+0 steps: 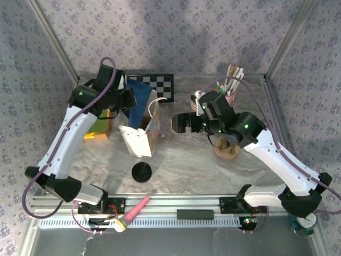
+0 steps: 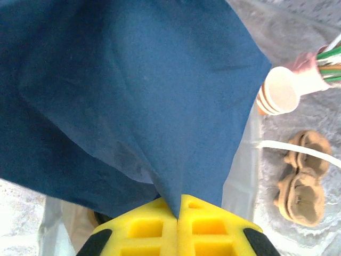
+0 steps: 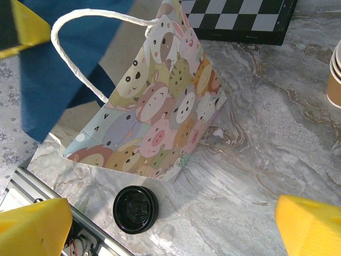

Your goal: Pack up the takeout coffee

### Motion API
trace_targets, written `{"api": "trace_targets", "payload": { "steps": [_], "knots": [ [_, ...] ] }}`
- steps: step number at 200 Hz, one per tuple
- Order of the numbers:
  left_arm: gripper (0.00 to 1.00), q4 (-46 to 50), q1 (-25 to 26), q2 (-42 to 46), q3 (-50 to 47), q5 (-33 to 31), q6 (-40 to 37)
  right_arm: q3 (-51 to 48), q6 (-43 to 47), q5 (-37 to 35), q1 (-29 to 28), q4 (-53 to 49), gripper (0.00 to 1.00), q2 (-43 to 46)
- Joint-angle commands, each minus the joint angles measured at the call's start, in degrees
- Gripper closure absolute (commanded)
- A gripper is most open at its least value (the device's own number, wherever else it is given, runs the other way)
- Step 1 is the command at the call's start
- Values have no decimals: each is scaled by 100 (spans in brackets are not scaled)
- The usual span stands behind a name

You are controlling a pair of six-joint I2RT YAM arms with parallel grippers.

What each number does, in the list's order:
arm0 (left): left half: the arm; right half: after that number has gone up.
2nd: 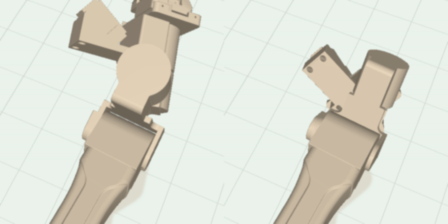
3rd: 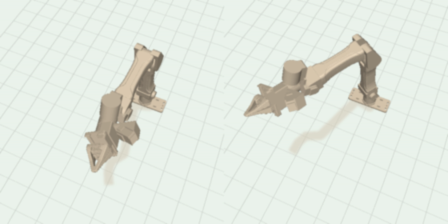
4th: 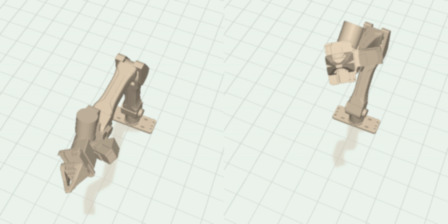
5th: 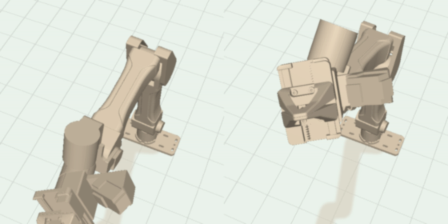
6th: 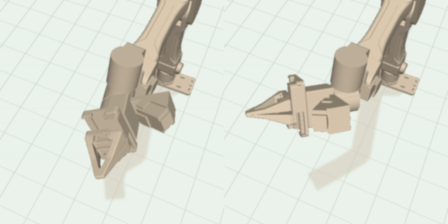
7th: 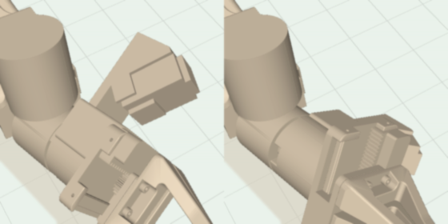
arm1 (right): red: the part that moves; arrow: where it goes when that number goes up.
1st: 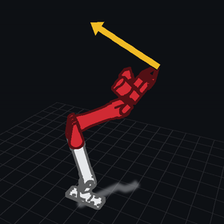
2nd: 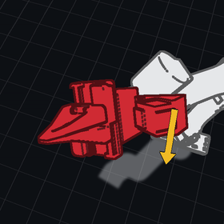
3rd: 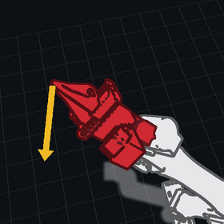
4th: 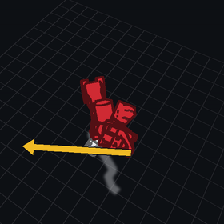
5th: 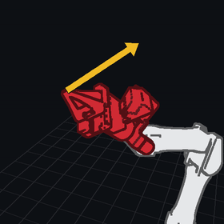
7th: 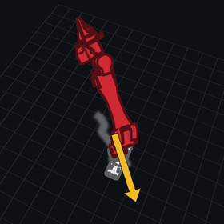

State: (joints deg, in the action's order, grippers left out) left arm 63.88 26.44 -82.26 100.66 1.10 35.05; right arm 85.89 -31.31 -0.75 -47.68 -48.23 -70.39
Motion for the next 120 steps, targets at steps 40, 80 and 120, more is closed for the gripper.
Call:
{"api": "trace_targets", "payload": {
  "steps": [40, 80, 120],
  "knots": [
    [100, 90, -86, -349, -301, 96, -112, 187, -13, -189, -46, -146, 0, 8],
    [100, 226, -99, -629, -251, 57, -139, 227, 19, -167, -43, -161, 0, -79],
    [100, 324, -130, -751, -240, 18, -160, 248, 37, -184, -29, -179, 0, -87]
  ]
}}
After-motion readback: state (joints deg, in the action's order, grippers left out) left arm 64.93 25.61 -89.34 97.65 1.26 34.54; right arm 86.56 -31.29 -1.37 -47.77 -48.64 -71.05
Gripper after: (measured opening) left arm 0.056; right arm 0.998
